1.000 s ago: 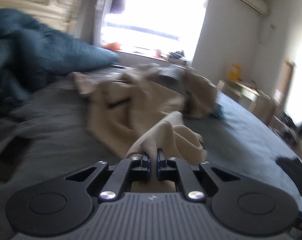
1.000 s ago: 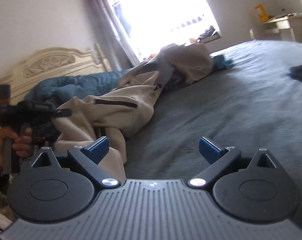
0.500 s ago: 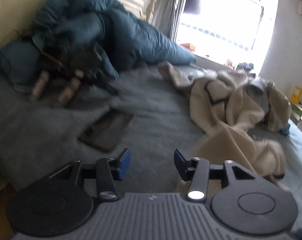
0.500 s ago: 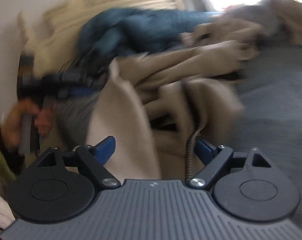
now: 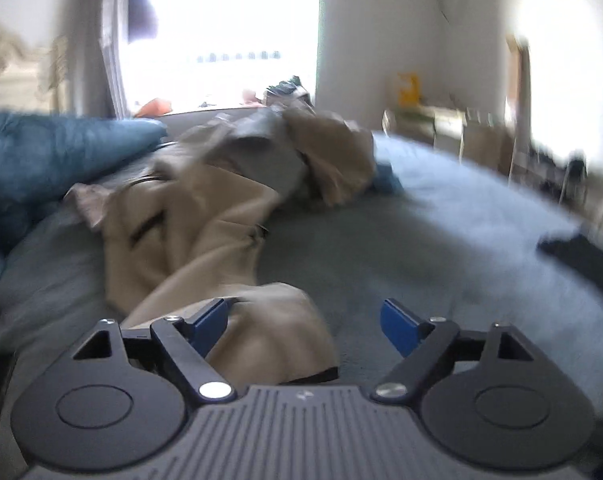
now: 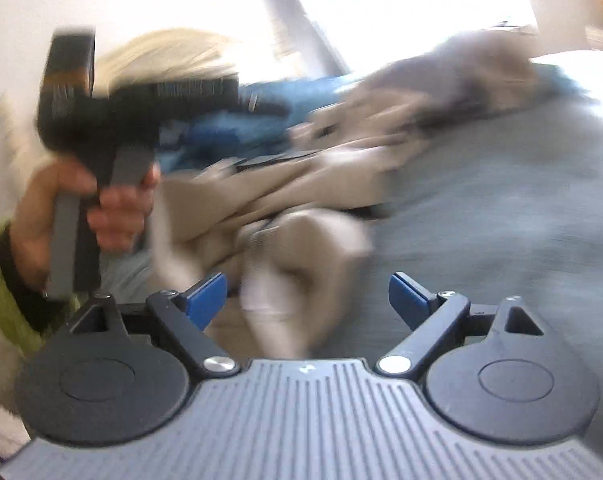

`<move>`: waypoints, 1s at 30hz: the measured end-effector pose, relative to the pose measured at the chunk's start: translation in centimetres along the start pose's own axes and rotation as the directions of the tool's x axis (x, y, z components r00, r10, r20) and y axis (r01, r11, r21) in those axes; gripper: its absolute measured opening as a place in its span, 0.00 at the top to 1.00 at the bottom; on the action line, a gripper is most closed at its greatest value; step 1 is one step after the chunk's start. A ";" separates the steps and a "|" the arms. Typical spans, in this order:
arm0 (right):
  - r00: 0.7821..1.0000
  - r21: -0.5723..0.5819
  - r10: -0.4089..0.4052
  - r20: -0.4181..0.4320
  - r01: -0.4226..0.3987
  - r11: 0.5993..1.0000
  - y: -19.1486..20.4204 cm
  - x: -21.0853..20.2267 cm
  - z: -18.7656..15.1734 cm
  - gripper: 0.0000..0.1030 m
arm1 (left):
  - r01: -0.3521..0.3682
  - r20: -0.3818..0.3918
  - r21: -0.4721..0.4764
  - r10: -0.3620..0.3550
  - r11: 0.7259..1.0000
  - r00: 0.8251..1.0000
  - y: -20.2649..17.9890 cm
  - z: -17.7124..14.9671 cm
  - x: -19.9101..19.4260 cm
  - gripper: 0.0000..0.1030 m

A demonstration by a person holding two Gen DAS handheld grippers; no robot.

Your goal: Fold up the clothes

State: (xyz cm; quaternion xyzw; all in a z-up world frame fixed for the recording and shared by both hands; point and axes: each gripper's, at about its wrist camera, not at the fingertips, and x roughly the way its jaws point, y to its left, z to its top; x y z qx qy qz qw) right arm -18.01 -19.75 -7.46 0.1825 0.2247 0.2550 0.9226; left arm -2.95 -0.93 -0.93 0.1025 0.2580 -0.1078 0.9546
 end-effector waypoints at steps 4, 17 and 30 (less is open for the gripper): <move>0.996 0.145 -0.080 0.049 0.072 0.987 -4.9 -3.7 -0.7 0.14 | -0.234 0.004 0.169 0.237 0.958 0.972 -5.1 -1.2 5.4 0.17; 0.993 0.206 -0.103 0.062 0.089 0.974 -6.9 -3.4 -1.2 0.14 | -0.390 0.033 -0.091 0.394 0.916 0.918 2.8 -1.6 2.3 0.93; 0.972 0.534 0.228 0.060 -0.224 0.815 -8.2 16.9 11.6 0.15 | -0.168 0.067 -0.412 0.213 0.896 0.975 11.8 -7.7 -1.1 0.94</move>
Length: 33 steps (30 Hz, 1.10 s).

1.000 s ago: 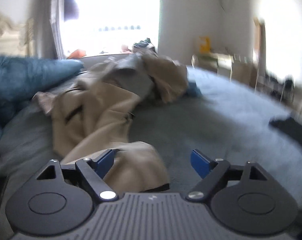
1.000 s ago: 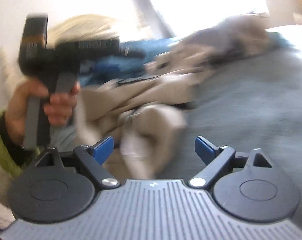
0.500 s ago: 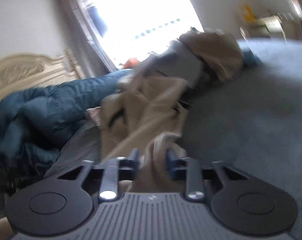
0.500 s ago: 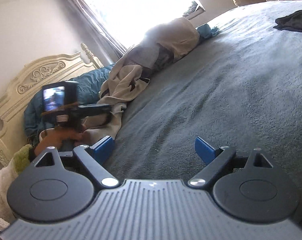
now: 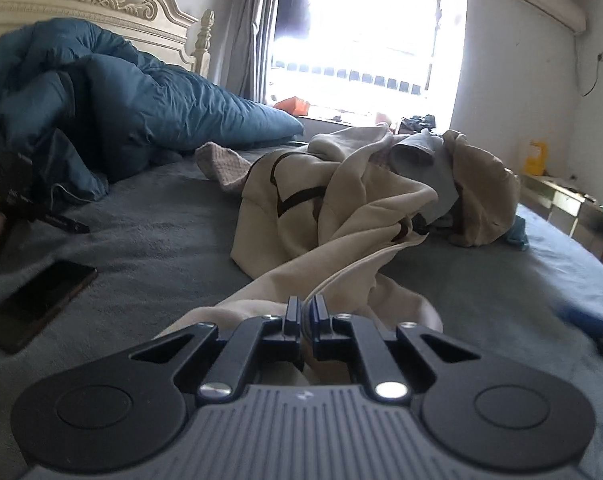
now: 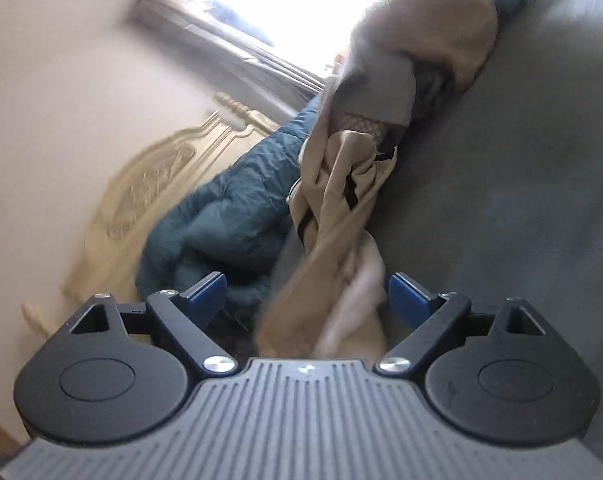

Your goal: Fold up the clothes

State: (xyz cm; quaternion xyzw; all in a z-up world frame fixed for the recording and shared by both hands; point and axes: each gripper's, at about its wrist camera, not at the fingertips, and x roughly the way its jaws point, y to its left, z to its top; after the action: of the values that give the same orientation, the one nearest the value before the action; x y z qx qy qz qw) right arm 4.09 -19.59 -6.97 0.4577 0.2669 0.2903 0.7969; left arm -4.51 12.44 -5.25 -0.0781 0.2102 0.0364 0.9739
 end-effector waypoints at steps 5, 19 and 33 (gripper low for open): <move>0.996 0.145 -0.043 -0.076 0.054 0.988 -3.4 11.3 4.5 0.27 | 0.036 0.017 -0.033 -0.035 0.999 0.999 1.9 -1.4 0.5 0.90; 0.988 0.043 -0.063 -0.138 0.070 0.997 -5.4 22.1 7.0 0.86 | 0.059 -0.009 -0.127 -0.061 0.990 0.998 3.5 -1.9 2.2 0.90; 0.852 0.046 0.503 0.146 -0.514 0.857 3.0 8.8 5.6 0.91 | 0.126 0.273 -0.142 -0.084 0.982 0.958 3.9 2.2 -9.0 0.96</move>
State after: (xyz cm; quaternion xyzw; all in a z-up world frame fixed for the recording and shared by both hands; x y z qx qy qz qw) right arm 13.39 -15.32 -3.25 0.5623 0.0962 0.4494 0.6875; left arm -12.24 16.34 -0.10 -0.1607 0.0697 0.0113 0.9845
